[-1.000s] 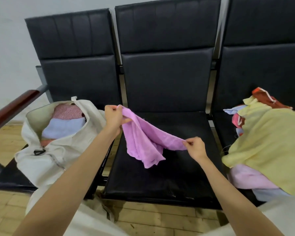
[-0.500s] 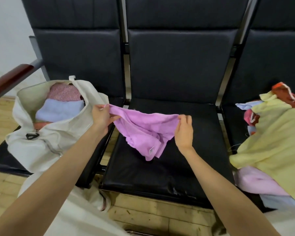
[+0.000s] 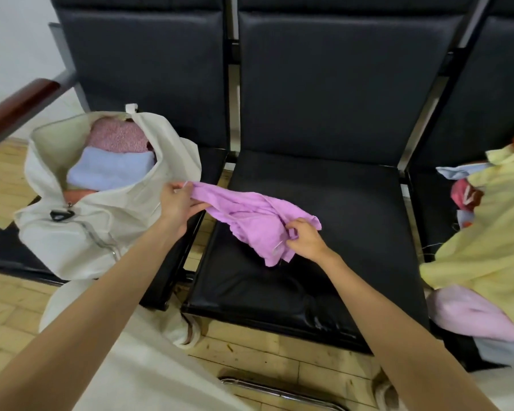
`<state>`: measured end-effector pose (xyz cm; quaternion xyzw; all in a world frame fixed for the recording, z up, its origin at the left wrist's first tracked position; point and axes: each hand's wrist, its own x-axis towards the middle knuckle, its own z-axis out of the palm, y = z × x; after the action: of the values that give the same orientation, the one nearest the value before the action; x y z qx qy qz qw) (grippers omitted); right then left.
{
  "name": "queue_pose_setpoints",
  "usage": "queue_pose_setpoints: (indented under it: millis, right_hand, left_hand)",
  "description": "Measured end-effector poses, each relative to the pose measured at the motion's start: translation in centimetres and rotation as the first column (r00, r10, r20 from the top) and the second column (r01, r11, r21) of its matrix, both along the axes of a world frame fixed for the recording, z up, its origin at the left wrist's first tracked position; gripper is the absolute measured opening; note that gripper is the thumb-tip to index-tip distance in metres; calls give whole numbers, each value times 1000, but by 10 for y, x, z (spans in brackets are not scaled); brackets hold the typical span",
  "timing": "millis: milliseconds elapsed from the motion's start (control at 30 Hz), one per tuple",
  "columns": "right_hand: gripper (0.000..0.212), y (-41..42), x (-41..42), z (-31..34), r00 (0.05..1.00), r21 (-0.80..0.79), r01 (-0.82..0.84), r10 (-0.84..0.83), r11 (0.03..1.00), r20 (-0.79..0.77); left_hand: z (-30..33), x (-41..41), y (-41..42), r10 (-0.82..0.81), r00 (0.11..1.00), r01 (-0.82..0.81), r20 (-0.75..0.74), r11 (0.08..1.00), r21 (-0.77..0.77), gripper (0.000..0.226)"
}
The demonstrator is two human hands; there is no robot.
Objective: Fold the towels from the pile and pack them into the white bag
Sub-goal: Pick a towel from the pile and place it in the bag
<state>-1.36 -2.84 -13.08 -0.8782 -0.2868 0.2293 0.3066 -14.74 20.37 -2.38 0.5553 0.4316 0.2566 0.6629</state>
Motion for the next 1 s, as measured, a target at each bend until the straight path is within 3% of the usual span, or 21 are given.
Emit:
queue_pose_setpoints:
  millis: [67,133,233,400,500,600,667,733,800,867,933,1000]
  right_hand:
    - [5,6,-1,0,999,-37,-41,41,998,-7]
    - [16,10,-2,-2,998,-48,-59,58,997,-20]
    - [13,9,-1,-4,1000,-17,16,-16,1000,3]
    - [10,-13,11,13,985,84,83,-95,993,147]
    - [8,-31,22,36,967,159,120,-152,980,206]
    - [6,-47,26,61,941,201,139,-193,970,278]
    - [7,-56,24,76,927,164,75,-129,984,351]
    - [6,-64,21,89,905,93,10,-48,996,422]
    - [7,-69,20,100,885,66,14,-43,998,463]
    - [9,-76,19,111,871,69,78,-102,995,481]
    - [11,-85,16,122,846,83,144,-166,986,507]
    - [13,-95,11,132,824,96,175,-200,980,530]
  left_hand:
    - [0,-2,2,2,1000,-2,-9,1000,3,7]
    - [0,-5,3,9,1000,-9,-15,1000,5,10]
    - [0,-11,4,-6,999,7,-48,1000,20,14]
    - [-14,-34,13,-46,955,93,-294,985,147,14]
    - [-26,-47,20,-98,847,236,-522,950,205,18]
    - [-27,-52,19,-117,618,549,-777,772,320,29]
    - [-24,-49,11,-102,552,662,-827,657,361,23]
    - [-20,-42,3,-85,583,686,-808,584,434,13]
    - [-13,-32,0,-84,677,632,-732,577,518,8]
    - [0,-25,1,-81,780,501,-620,675,542,8]
    - [22,-17,0,-77,894,286,-440,855,432,10]
    - [47,-11,-5,-17,973,98,-232,935,341,6]
